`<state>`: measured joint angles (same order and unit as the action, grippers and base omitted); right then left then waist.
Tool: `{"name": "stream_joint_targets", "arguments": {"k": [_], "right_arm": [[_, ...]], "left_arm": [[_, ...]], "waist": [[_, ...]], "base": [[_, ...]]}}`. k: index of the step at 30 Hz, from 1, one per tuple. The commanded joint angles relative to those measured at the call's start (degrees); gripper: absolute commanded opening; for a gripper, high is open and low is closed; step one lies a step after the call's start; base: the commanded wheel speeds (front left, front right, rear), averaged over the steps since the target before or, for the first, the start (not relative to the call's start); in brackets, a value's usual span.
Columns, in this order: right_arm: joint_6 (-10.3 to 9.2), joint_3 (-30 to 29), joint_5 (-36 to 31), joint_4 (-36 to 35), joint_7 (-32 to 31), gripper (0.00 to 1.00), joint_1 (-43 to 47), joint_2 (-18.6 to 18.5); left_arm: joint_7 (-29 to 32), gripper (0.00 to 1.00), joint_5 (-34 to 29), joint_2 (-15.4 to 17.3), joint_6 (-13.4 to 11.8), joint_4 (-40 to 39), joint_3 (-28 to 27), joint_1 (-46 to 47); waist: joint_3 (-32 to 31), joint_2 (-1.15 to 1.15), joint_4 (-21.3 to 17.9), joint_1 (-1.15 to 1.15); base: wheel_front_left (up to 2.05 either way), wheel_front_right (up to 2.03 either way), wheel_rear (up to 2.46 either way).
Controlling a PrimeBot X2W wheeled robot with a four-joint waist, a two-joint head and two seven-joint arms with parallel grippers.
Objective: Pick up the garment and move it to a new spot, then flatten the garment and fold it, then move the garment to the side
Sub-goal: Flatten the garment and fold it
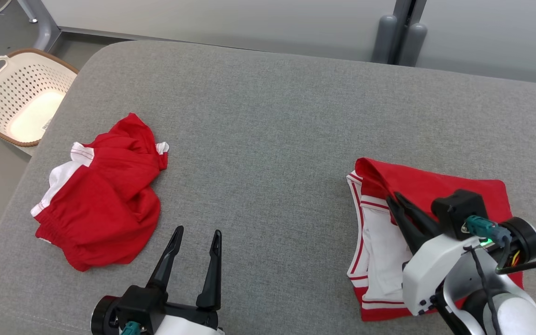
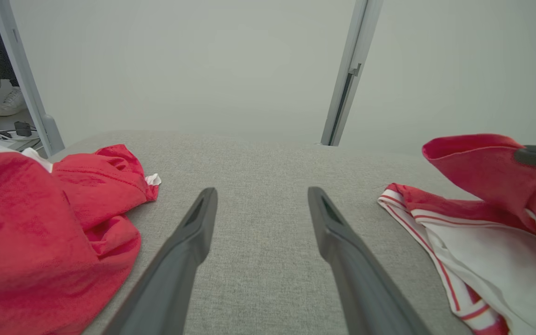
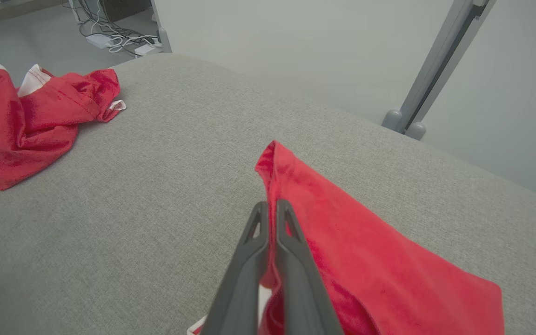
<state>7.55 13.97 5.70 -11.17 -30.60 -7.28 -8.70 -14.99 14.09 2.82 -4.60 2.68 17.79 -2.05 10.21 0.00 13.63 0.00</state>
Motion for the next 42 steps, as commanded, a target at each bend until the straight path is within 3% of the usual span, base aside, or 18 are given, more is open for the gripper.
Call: {"name": "stream_joint_targets", "arguments": {"k": [1,4,5,6,7,13,21,25,29,34,37,42], "right_arm": [[-0.13,0.6,0.1,-0.7,-0.7,0.0,1.0,0.2],[-0.13,1.5,1.3,-1.5,-1.6,0.0,1.9,0.9],[-0.13,1.8,1.5,-1.2,-1.9,0.22,2.2,0.9],[-0.13,2.0,1.7,-1.0,-2.0,0.83,2.3,0.8],[-0.13,2.0,2.2,-0.9,-1.9,1.0,2.3,1.1],[-0.13,0.8,6.5,-3.3,2.9,1.0,1.4,1.9],[-0.07,-9.3,8.2,-4.6,11.5,1.0,1.7,-0.7],[-0.07,-12.0,7.4,-0.7,20.0,1.0,3.2,-3.9],[-0.07,-10.3,7.0,6.6,30.6,1.0,5.0,-6.5],[-0.09,-9.8,4.6,17.6,44.3,1.0,5.4,-5.3],[-0.1,-9.7,4.1,21.3,45.8,1.0,4.8,-3.8],[-0.08,-9.0,4.0,19.6,45.9,1.0,8.0,-2.0]], "left_arm": [[-0.3,1.0,0.3,0.2,-0.2,0.2,0.1,-0.3],[-0.3,1.0,0.7,0.2,-0.4,0.4,0.2,-0.5],[-0.3,1.0,0.8,0.2,-0.5,0.5,0.3,-0.5],[-0.3,1.0,0.9,0.2,-0.5,0.6,0.4,-0.5],[-0.3,1.0,0.9,0.2,-0.5,0.6,0.5,-0.5],[-0.3,1.0,0.6,0.2,-0.4,1.2,0.6,-0.5],[-0.3,1.0,0.2,0.2,-0.7,0.2,0.0,-0.4],[-0.3,1.0,-0.1,0.2,-1.1,-0.7,-0.8,-0.7],[-0.3,1.0,-0.3,0.2,-2.0,-1.9,-2.2,-1.3],[-0.3,1.0,-0.5,0.2,-2.3,-3.5,-4.7,-3.5],[-0.3,1.0,-1.5,0.2,-1.9,-4.8,-6.1,-4.7],[-0.3,1.0,-3.7,0.2,-1.1,-6.1,-7.8,-6.9]], "waist": [[-0.1,0.0,0.4,0.0],[-0.3,0.0,0.5,0.0],[-0.4,0.0,0.5,0.0],[-0.5,0.0,0.4,0.0],[-0.6,0.0,0.4,0.0],[-1.5,0.0,-1.2,0.0],[-2.6,0.0,-4.0,0.0],[-3.4,0.0,-5.8,0.0],[-4.9,0.0,-7.5,0.0],[-6.9,0.0,-9.6,0.0],[-7.8,0.0,-10.5,0.0],[-9.2,0.0,-11.4,0.0]], "base": [[0.0,0.0,0.0],[0.0,0.0,0.0],[0.0,0.0,0.0],[0.0,0.0,0.0],[0.0,0.0,0.0],[0.0,0.0,0.0],[0.0,0.0,0.0],[0.0,0.0,0.0],[0.0,0.0,0.0],[0.0,0.0,0.0],[0.0,0.0,0.0],[0.0,0.0,0.0]]}}
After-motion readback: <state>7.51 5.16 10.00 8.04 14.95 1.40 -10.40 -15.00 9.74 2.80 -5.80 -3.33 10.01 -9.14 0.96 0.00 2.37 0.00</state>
